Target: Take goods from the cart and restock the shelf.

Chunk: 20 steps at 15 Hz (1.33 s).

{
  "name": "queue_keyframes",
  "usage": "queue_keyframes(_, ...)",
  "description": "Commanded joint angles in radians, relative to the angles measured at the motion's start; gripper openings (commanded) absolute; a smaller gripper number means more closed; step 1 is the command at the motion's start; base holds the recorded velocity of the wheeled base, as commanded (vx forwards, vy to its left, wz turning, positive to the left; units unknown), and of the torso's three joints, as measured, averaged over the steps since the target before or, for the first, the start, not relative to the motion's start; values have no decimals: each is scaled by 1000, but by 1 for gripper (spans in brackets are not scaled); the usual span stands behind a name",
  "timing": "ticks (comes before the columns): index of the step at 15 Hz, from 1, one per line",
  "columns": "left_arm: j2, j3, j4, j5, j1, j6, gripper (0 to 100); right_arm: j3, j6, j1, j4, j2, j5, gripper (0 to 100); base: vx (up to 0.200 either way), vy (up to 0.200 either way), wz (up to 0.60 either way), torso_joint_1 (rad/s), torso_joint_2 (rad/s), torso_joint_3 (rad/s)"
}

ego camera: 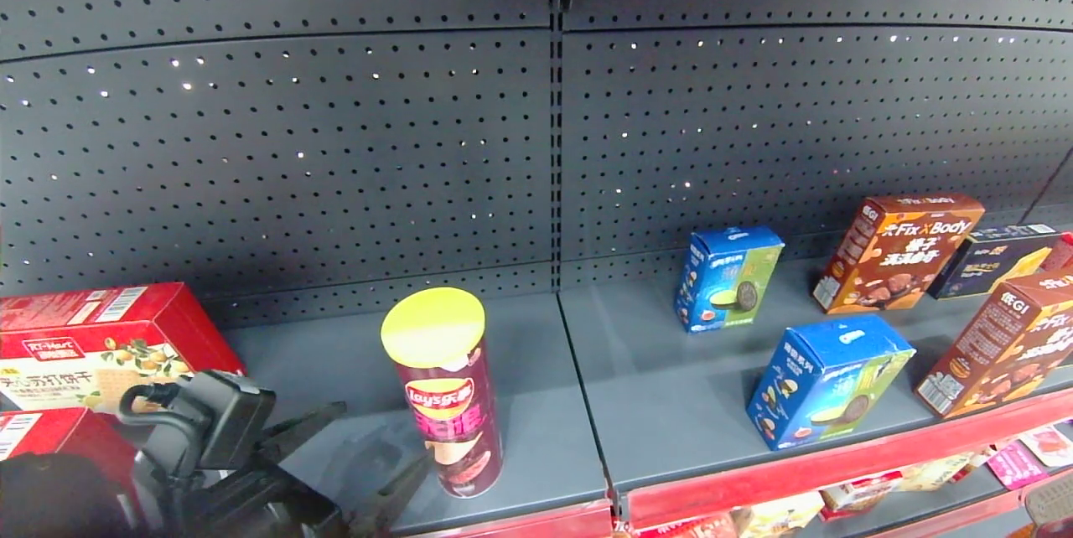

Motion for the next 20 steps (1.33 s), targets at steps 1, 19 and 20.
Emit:
queue_keyframes(1, -146, 32, 50, 3, 36, 54, 100, 0, 0, 1, 0, 0, 0, 0, 0, 0, 0, 0, 0, 0)
queue_keyframes(19, -625, 33, 306, -19, 396, 109, 100, 9, 0, -27, 2, -6, 0, 0, 0, 0, 0, 0, 0, 0)
queue_keyframes(20, -786, 24, 494, -12, 393, 111, 100, 8, 0, -30, 3, -8, 0, 0, 0, 0, 0, 0, 0, 0)
